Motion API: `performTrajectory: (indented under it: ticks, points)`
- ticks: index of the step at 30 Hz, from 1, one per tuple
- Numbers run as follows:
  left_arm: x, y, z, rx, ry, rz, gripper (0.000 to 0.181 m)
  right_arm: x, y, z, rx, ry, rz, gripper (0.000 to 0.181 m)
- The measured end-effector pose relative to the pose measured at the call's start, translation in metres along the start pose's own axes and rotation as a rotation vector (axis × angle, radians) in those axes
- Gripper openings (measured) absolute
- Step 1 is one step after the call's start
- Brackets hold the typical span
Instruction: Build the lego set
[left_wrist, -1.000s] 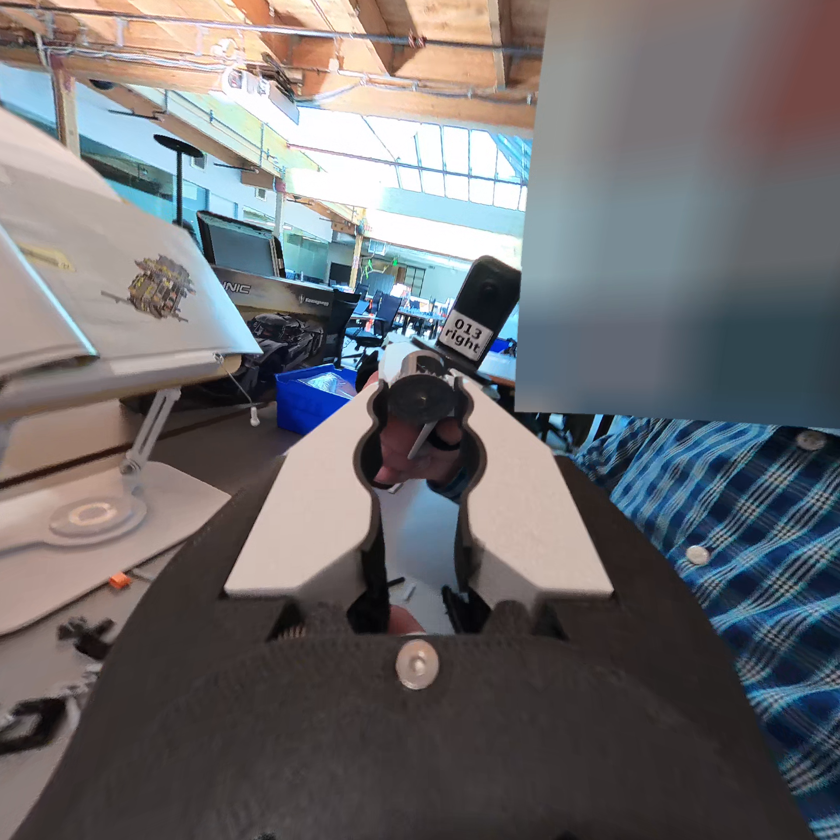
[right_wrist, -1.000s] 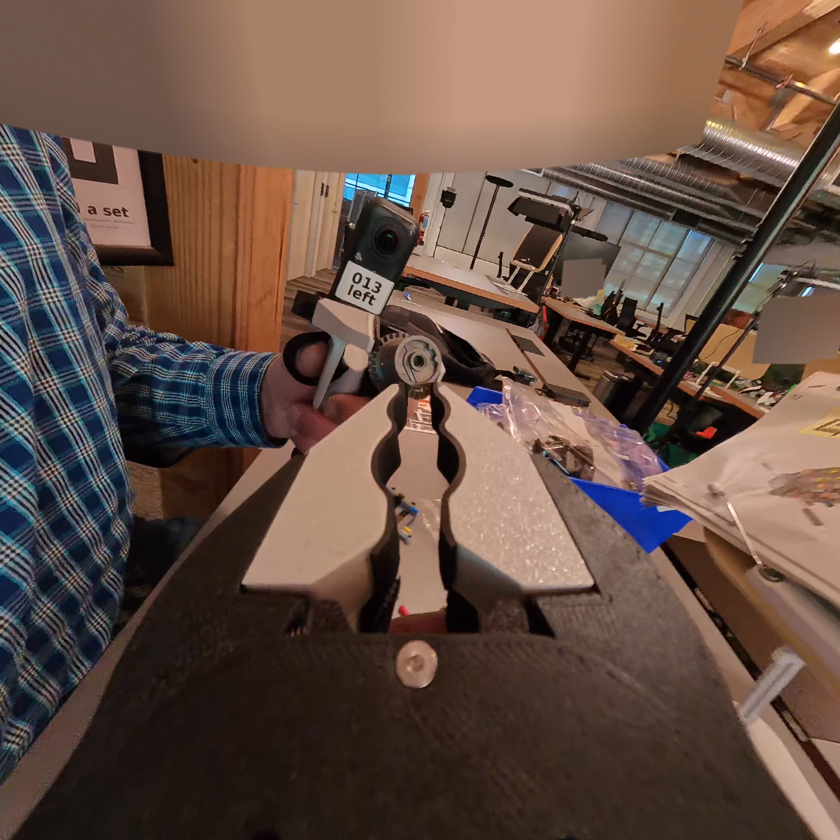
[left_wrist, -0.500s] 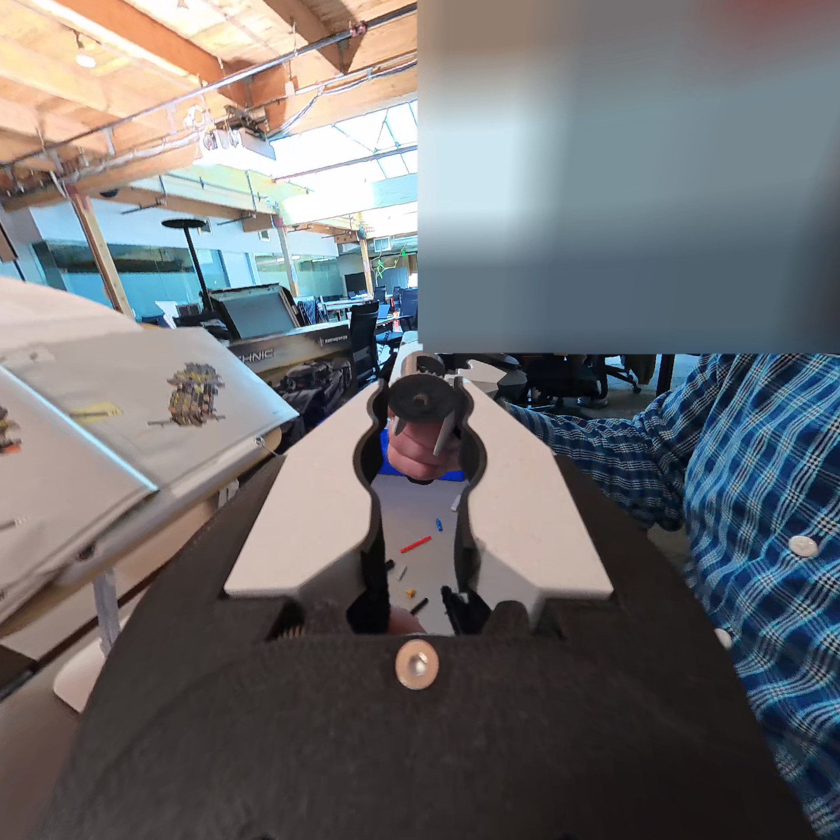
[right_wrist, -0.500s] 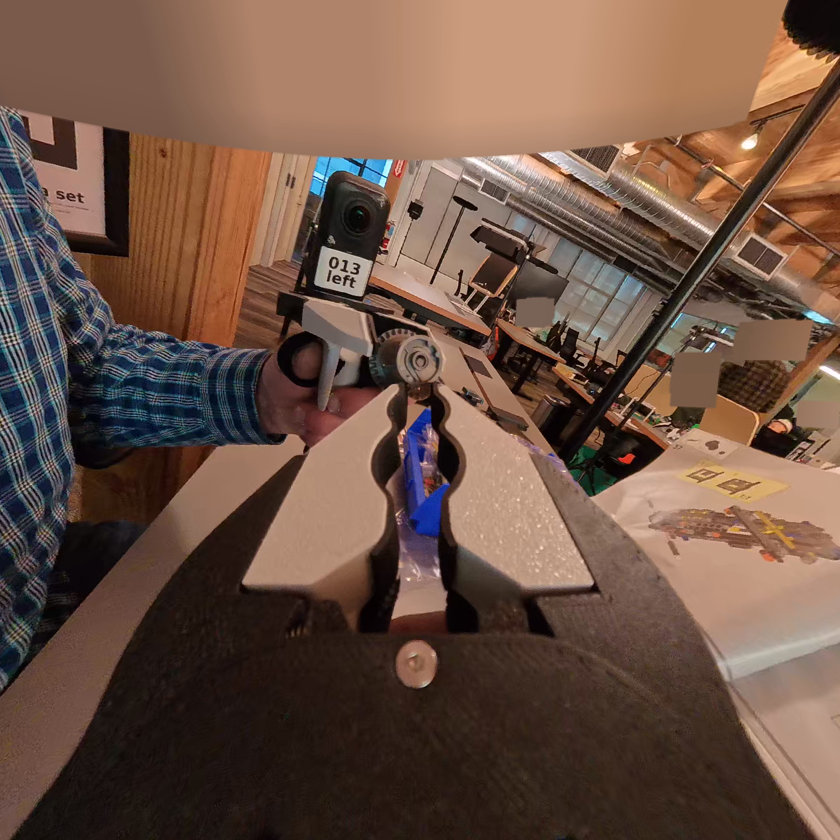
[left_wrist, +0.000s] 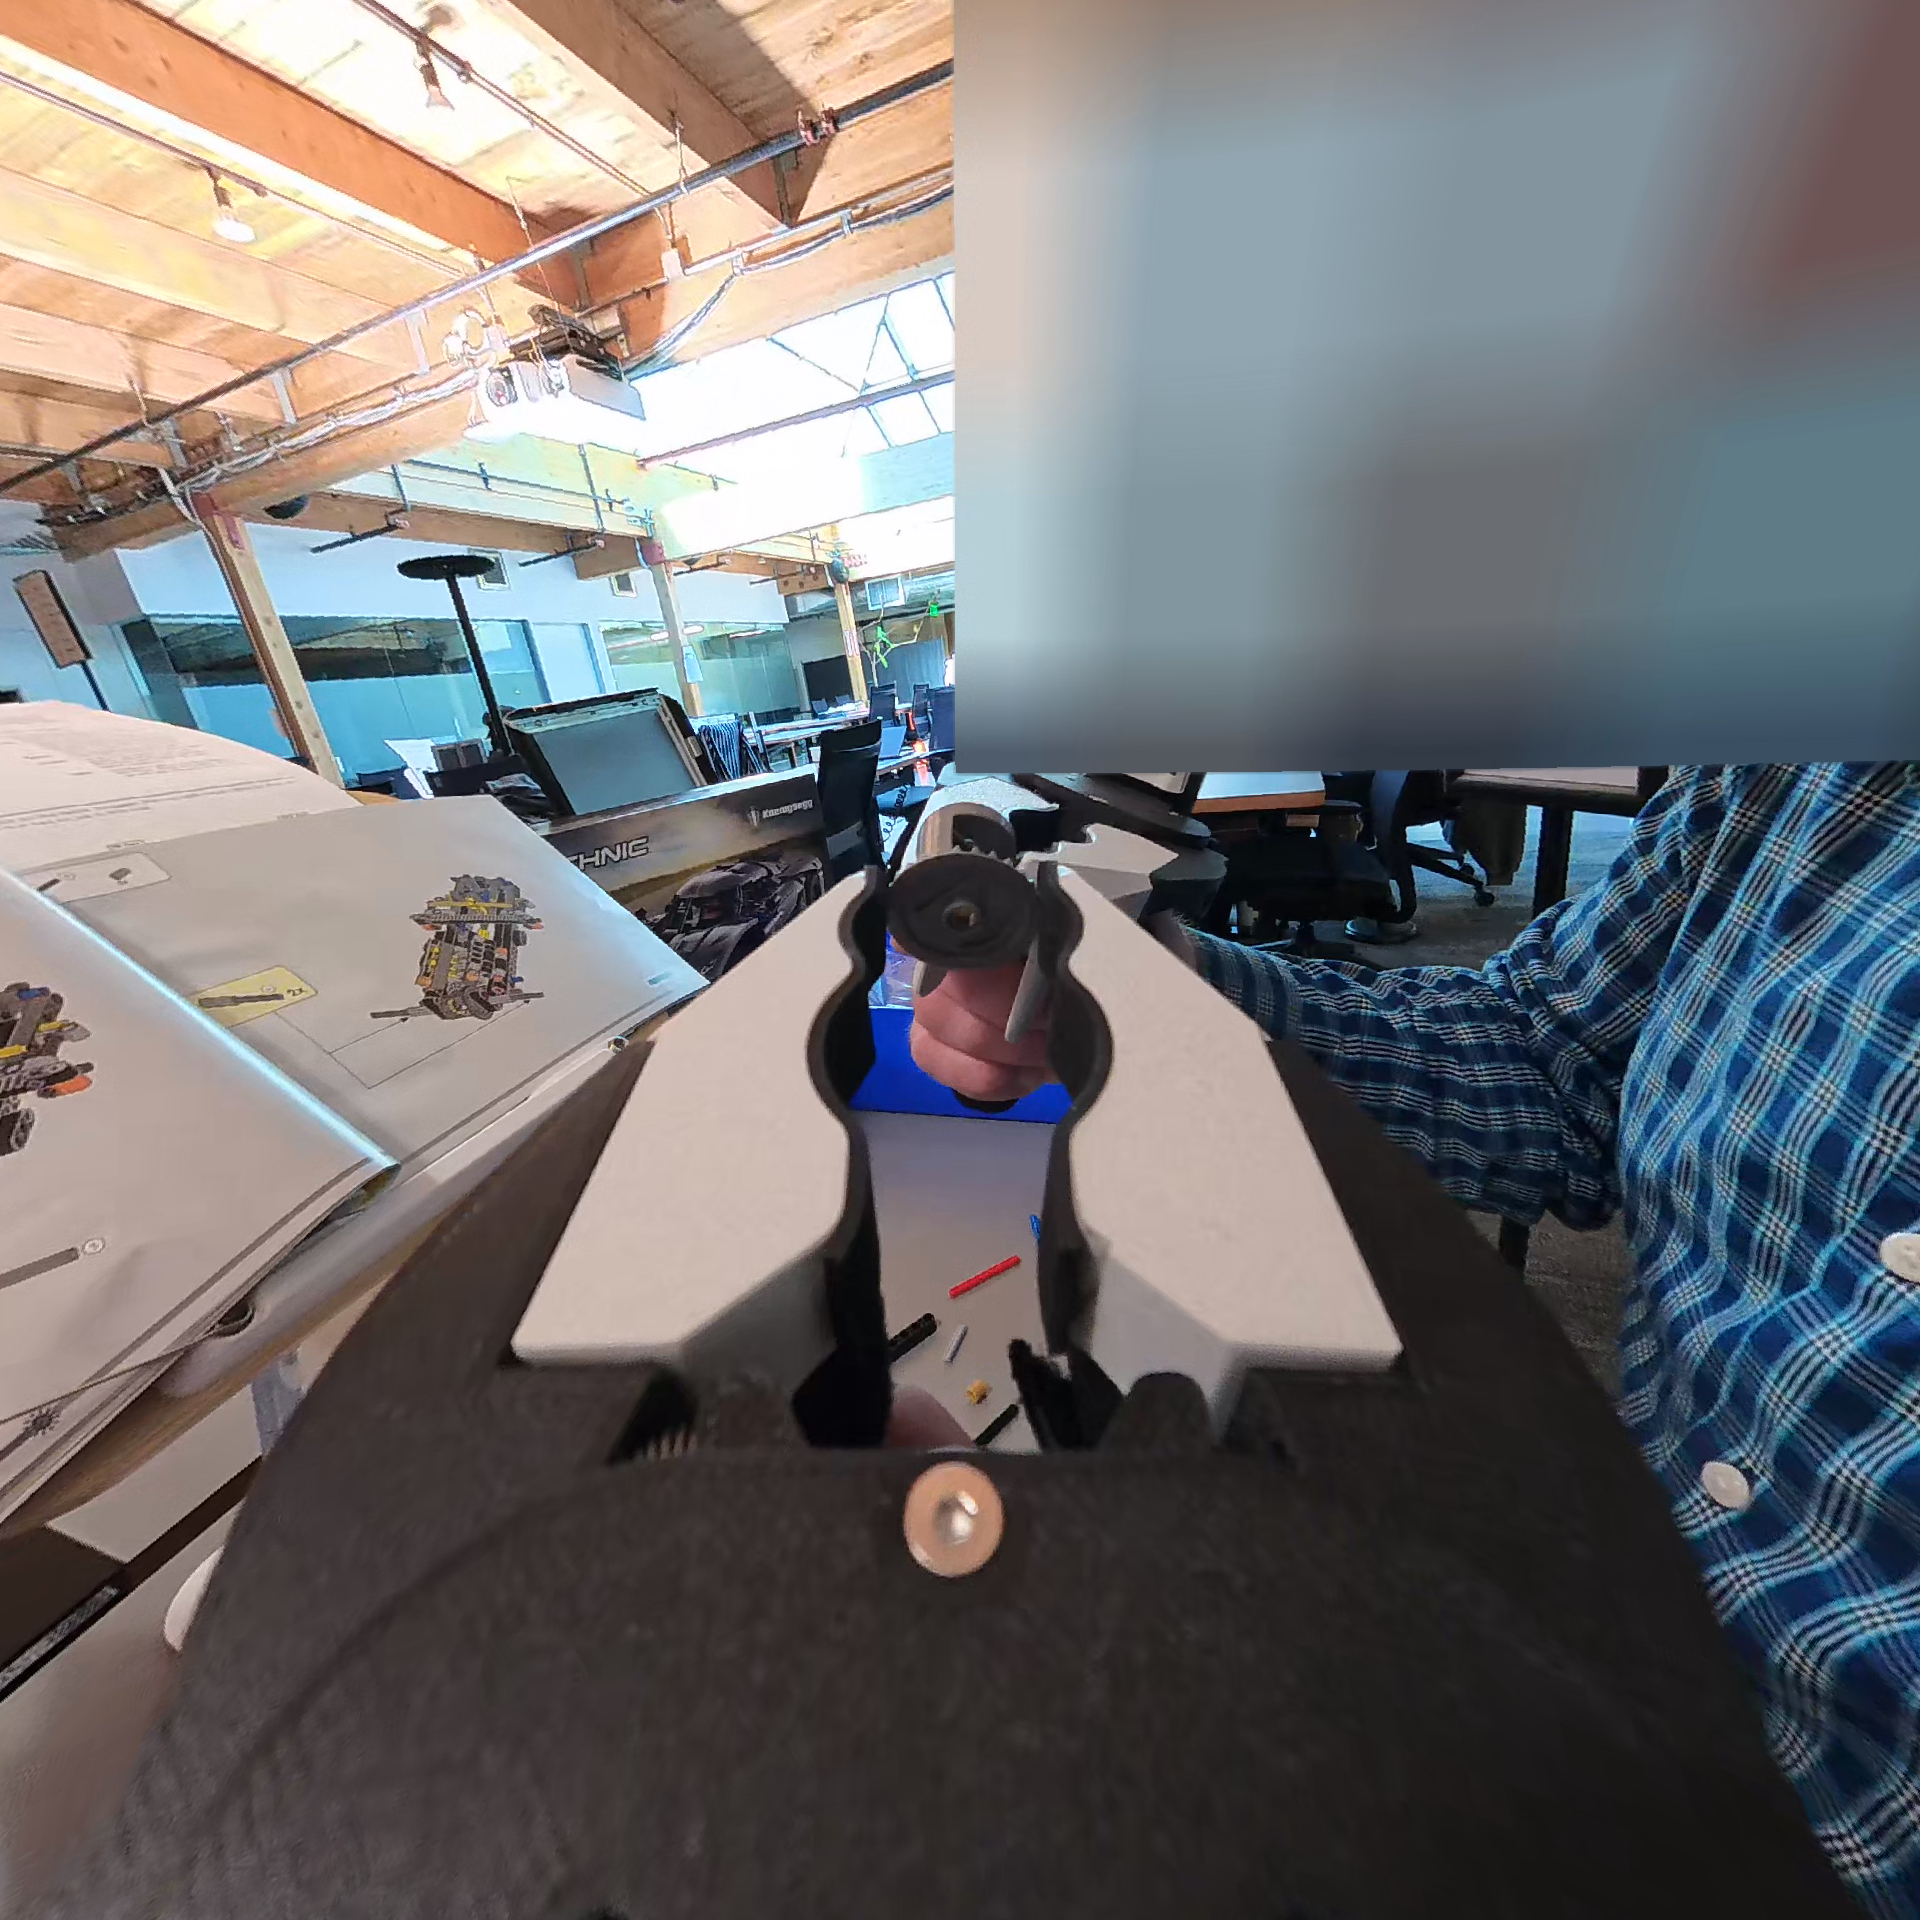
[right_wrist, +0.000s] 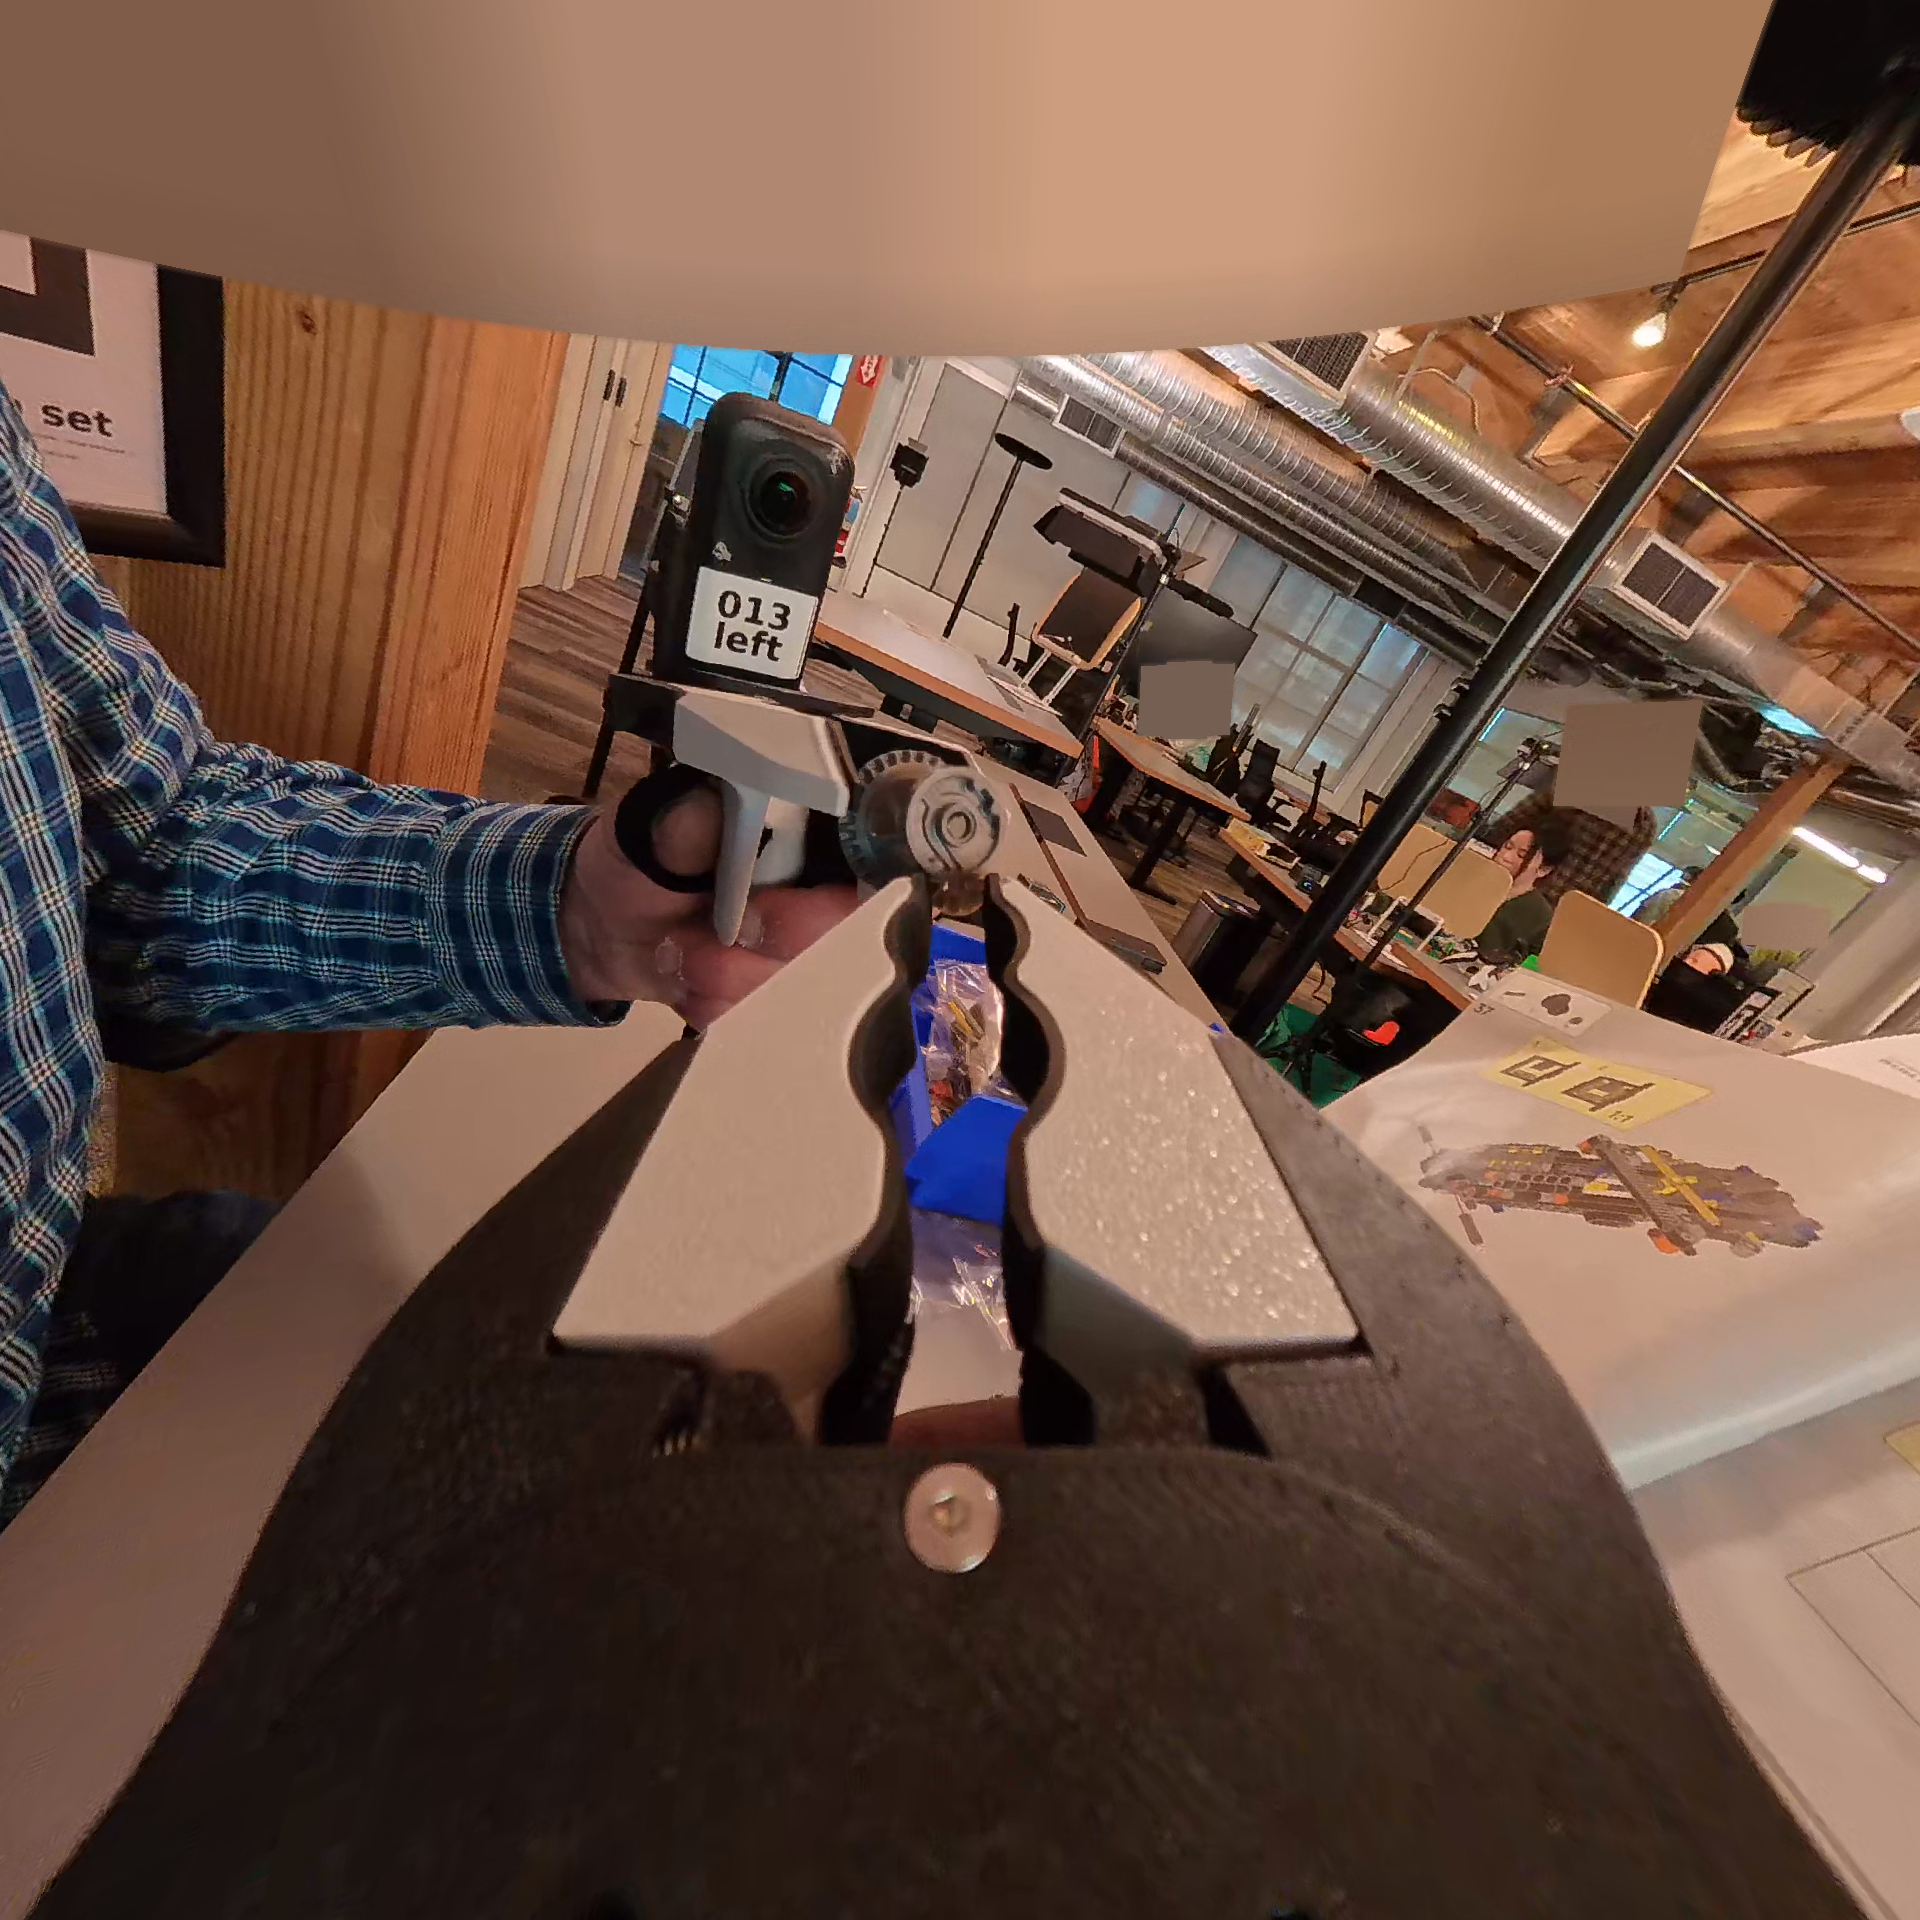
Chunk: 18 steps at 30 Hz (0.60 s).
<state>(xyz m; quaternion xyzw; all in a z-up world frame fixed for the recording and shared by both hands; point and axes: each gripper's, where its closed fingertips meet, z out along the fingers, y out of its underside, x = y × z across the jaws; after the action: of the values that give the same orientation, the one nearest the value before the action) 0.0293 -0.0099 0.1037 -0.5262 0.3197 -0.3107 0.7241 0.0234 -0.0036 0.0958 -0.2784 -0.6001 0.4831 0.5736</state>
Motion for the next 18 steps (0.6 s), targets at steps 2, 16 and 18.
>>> performTrajectory:
  ticks: [2, 16, 18]
  points:
    - [-0.001, 0.000, 0.001, 0.001, -0.003, 0.008, 0.026, 0.001, 0.000, 0.000, 0.003, 0.001, 0.003, 0.007]
    - [-0.005, -0.006, 0.005, 0.011, -0.005, 0.027, 0.026, 0.011, -0.003, -0.003, 0.008, 0.023, 0.010, 0.007]
    - [-0.006, -0.007, 0.006, 0.020, 0.000, 0.018, 0.026, 0.011, -0.005, -0.003, 0.017, 0.020, 0.010, 0.007]
